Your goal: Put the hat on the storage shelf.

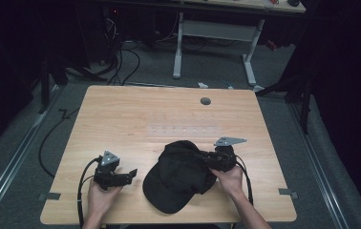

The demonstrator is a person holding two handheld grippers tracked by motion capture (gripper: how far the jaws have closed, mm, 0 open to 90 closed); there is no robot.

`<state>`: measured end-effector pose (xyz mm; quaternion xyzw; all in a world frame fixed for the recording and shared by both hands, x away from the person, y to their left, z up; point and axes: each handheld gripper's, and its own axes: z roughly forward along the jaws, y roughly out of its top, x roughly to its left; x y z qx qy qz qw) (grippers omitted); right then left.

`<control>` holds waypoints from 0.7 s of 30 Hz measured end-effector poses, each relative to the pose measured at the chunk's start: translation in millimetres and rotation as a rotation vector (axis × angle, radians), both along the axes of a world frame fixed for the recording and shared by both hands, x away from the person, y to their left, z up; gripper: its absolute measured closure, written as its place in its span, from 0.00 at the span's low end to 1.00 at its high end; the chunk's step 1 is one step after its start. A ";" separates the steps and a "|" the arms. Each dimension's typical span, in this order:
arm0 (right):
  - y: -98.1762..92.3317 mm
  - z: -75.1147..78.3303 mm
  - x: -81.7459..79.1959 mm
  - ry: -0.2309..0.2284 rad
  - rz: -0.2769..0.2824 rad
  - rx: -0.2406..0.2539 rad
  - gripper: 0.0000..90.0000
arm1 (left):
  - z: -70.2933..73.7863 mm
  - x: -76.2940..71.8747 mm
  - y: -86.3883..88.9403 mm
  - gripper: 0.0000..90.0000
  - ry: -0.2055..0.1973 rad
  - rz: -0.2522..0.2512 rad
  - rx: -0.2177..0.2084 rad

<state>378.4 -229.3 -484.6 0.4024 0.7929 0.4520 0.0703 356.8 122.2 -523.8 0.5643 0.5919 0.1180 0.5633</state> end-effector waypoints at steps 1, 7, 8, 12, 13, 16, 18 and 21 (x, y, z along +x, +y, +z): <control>-0.3 2.5 0.1 -0.007 0.005 0.000 0.82 | 2.2 -0.1 -0.6 0.20 -0.004 -0.003 -0.006; -3.5 14.8 -1.6 -0.055 0.028 0.009 0.83 | 17.0 -2.6 -4.3 0.17 -0.019 -0.043 -0.064; -3.6 16.2 -1.6 -0.061 0.033 0.004 0.83 | 19.3 -3.1 -5.5 0.17 -0.023 -0.052 -0.070; -4.5 22.0 -2.1 -0.079 0.057 0.017 0.83 | 27.1 -4.1 -13.9 0.17 -0.020 -0.085 -0.074; -4.6 22.8 -2.4 -0.082 0.063 0.017 0.83 | 29.1 -4.4 -16.4 0.17 -0.021 -0.095 -0.078; -4.5 25.1 -2.2 -0.088 0.072 0.012 0.83 | 34.6 -5.4 -24.7 0.17 -0.026 -0.129 -0.078; -4.6 28.1 -2.2 -0.093 0.079 0.013 0.83 | 38.3 -4.9 -29.1 0.17 -0.030 -0.149 -0.085; -3.6 34.0 -1.6 -0.106 0.092 0.013 0.83 | 43.3 -2.5 -35.6 0.17 -0.026 -0.169 -0.088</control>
